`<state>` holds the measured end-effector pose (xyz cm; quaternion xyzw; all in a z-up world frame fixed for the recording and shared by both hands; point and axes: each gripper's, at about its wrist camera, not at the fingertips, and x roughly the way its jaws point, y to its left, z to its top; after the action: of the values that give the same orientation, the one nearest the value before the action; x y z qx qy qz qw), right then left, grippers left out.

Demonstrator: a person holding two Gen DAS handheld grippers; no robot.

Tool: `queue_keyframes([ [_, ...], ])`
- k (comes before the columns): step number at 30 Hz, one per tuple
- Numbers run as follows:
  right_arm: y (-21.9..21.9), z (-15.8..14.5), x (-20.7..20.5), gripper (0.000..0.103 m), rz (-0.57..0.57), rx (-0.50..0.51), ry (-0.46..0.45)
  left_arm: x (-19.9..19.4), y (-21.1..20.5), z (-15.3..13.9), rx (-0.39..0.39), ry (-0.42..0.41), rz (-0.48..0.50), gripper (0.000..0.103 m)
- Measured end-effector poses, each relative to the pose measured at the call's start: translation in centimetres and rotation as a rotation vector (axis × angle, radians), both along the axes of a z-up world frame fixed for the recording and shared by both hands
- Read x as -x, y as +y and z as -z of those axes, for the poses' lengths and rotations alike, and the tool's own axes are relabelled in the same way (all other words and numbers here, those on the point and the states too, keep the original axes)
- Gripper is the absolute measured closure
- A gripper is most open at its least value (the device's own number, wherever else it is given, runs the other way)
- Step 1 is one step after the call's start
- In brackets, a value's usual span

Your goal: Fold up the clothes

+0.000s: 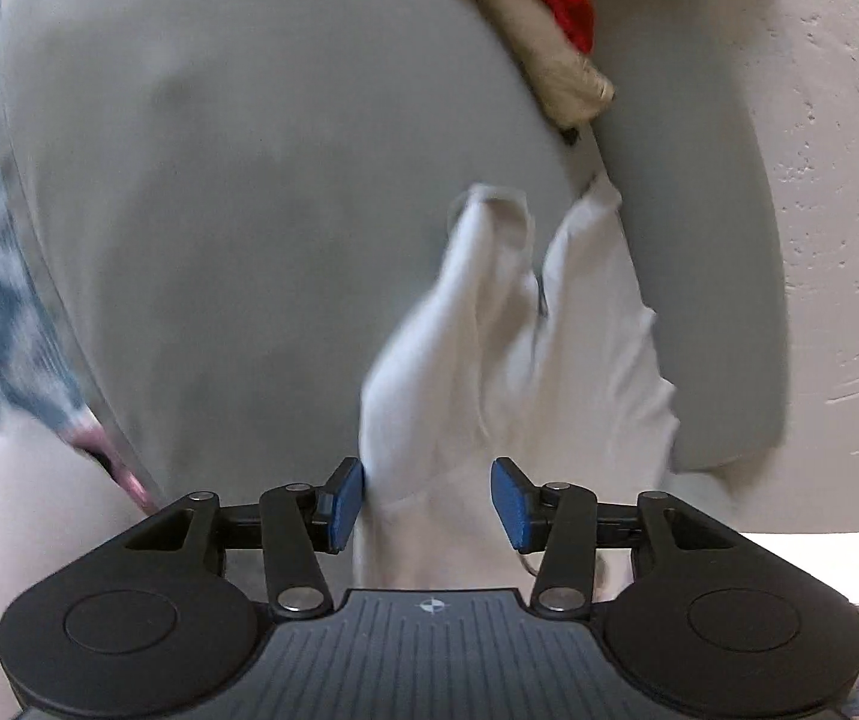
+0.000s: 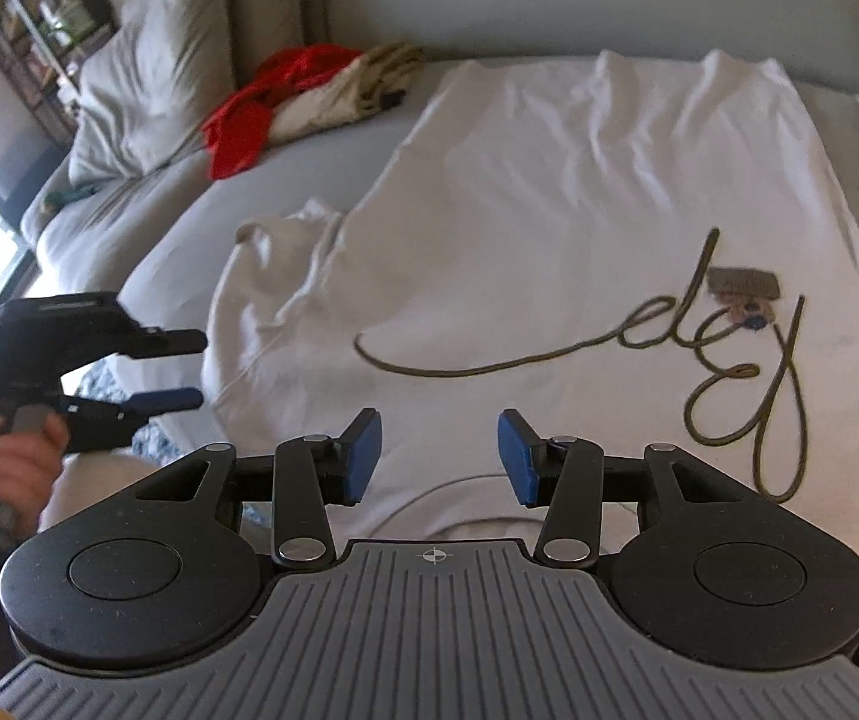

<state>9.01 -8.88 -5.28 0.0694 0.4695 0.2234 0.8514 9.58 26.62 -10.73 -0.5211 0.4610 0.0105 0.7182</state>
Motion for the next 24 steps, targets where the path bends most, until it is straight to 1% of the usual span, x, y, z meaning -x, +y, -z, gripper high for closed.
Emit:
queue_keyframes([
  [2,-0.1,0.8,-0.3,0.054,0.008,-0.005,0.011,-0.2,-0.3,0.9,0.017,0.015,-0.019,0.058],
  [4,-0.4,1.5,-0.5,0.054,0.022,-0.010,0.027,0.0,-0.4,1.4,0.036,0.004,-0.045,0.058],
  [7,-1.1,2.4,-0.8,0.054,0.043,-0.018,0.054,0.5,0.2,1.9,0.095,-0.025,-0.098,0.058],
  [11,-2.2,3.5,-0.8,0.054,0.070,-0.016,0.077,1.2,1.2,2.5,0.224,-0.151,-0.228,0.059],
  [13,-2.8,3.9,-0.8,0.054,0.085,-0.038,0.089,1.3,1.5,2.8,0.317,-0.191,-0.246,0.063],
  [15,-3.2,4.0,-0.9,0.054,0.087,-0.056,0.095,1.4,1.6,2.6,0.317,-0.212,-0.232,0.063],
  [20,-3.1,4.1,-1.0,0.054,0.078,-0.050,0.094,2.0,2.6,2.1,0.302,-0.270,-0.275,0.062],
  [21,-3.1,4.1,-1.0,0.054,0.074,-0.046,0.091,1.9,2.8,2.1,0.281,-0.241,-0.276,0.062],
  [23,-3.0,4.2,-1.0,0.054,0.065,-0.037,0.086,0.6,2.4,1.7,0.180,-0.146,-0.210,0.060],
  [24,-3.0,4.2,-1.0,0.053,0.063,-0.035,0.086,0.3,1.9,1.5,0.151,-0.129,-0.194,0.058],
])
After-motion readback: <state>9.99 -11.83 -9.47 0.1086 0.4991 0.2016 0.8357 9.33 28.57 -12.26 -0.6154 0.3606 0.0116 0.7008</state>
